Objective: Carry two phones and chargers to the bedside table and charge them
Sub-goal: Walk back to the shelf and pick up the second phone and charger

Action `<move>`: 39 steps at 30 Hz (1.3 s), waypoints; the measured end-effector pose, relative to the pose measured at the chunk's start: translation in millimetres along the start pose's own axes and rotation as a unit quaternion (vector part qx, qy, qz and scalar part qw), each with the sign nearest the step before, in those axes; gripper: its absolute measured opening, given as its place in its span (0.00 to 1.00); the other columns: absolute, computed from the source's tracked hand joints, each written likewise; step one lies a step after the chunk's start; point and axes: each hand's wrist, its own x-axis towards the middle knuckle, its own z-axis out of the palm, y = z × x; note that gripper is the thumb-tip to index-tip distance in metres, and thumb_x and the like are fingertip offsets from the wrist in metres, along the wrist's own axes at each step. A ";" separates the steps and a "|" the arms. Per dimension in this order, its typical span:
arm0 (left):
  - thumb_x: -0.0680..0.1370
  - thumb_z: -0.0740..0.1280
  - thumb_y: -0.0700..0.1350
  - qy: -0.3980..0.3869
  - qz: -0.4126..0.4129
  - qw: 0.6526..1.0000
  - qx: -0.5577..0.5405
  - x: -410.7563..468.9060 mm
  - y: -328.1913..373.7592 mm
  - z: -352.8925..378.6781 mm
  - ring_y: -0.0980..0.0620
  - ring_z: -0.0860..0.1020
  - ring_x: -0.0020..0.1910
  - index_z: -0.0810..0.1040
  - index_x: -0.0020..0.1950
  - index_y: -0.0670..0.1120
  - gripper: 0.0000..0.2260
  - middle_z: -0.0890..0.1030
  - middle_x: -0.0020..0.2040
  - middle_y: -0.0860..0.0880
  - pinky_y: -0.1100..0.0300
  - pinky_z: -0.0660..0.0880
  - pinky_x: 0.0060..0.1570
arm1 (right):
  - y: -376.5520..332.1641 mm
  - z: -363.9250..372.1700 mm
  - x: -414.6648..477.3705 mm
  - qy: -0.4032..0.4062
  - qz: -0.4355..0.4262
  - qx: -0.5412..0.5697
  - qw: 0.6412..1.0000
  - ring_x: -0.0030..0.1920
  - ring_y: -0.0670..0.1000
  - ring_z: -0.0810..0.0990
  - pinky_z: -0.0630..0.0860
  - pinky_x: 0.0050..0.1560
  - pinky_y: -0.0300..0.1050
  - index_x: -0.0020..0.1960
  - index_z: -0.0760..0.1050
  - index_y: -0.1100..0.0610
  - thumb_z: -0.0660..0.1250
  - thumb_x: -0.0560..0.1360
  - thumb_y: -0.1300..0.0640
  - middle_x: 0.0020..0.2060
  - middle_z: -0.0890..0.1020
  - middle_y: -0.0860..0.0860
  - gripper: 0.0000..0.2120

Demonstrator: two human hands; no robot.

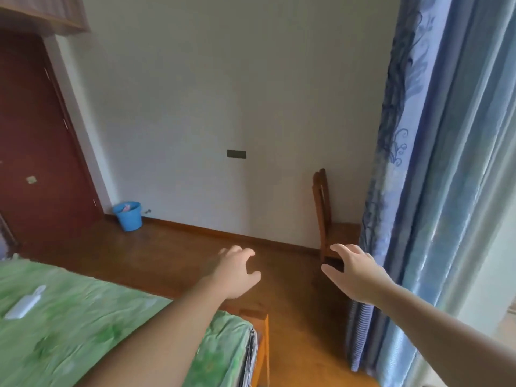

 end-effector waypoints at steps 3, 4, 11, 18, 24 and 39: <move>0.75 0.62 0.58 0.015 -0.004 1.000 -0.015 55.2 4.7 1.7 0.46 0.63 0.70 0.66 0.72 0.55 0.25 0.67 0.72 0.50 0.46 0.65 0.66 | 0.4 1.7 62.2 -0.006 -0.028 -0.005 1.000 0.71 0.57 0.66 0.69 0.67 0.57 0.75 0.58 0.46 0.56 0.77 0.35 0.74 0.65 0.50 0.30; 0.76 0.62 0.59 0.021 -0.005 1.000 -0.013 75.2 3.4 2.4 0.46 0.63 0.70 0.66 0.72 0.55 0.25 0.67 0.72 0.50 0.46 0.65 0.66 | 0.0 3.7 84.1 -0.009 -0.037 -0.006 0.999 0.70 0.57 0.66 0.69 0.67 0.56 0.75 0.59 0.46 0.56 0.77 0.35 0.73 0.65 0.50 0.30; 0.75 0.60 0.60 0.036 -0.020 0.999 -0.008 241.0 -26.7 36.3 0.46 0.65 0.69 0.65 0.72 0.55 0.26 0.69 0.71 0.51 0.48 0.67 0.63 | -0.7 34.3 254.7 -0.019 -0.057 -0.028 0.998 0.68 0.56 0.67 0.67 0.64 0.55 0.74 0.60 0.47 0.56 0.76 0.36 0.70 0.68 0.50 0.29; 0.75 0.59 0.60 0.032 -0.028 0.999 0.029 390.9 -55.1 32.6 0.48 0.69 0.67 0.66 0.72 0.55 0.26 0.70 0.71 0.52 0.50 0.72 0.59 | -22.0 41.4 423.9 -0.056 -0.077 -0.033 0.995 0.69 0.57 0.65 0.66 0.66 0.55 0.75 0.58 0.46 0.57 0.77 0.39 0.70 0.67 0.51 0.29; 0.75 0.59 0.60 0.044 -0.088 0.994 0.053 490.2 -91.5 22.9 0.47 0.69 0.65 0.69 0.69 0.53 0.24 0.71 0.69 0.50 0.50 0.72 0.59 | -44.2 53.9 568.3 -0.064 -0.139 0.004 0.988 0.71 0.57 0.64 0.66 0.69 0.56 0.75 0.58 0.45 0.58 0.77 0.37 0.74 0.64 0.50 0.30; 0.76 0.62 0.59 0.048 -0.322 0.942 0.078 663.0 -190.5 2.4 0.47 0.69 0.67 0.66 0.71 0.56 0.24 0.68 0.72 0.50 0.48 0.73 0.61 | -137.7 109.9 832.4 -0.211 -0.343 0.089 0.911 0.68 0.55 0.69 0.68 0.68 0.52 0.75 0.60 0.49 0.57 0.78 0.38 0.72 0.66 0.53 0.29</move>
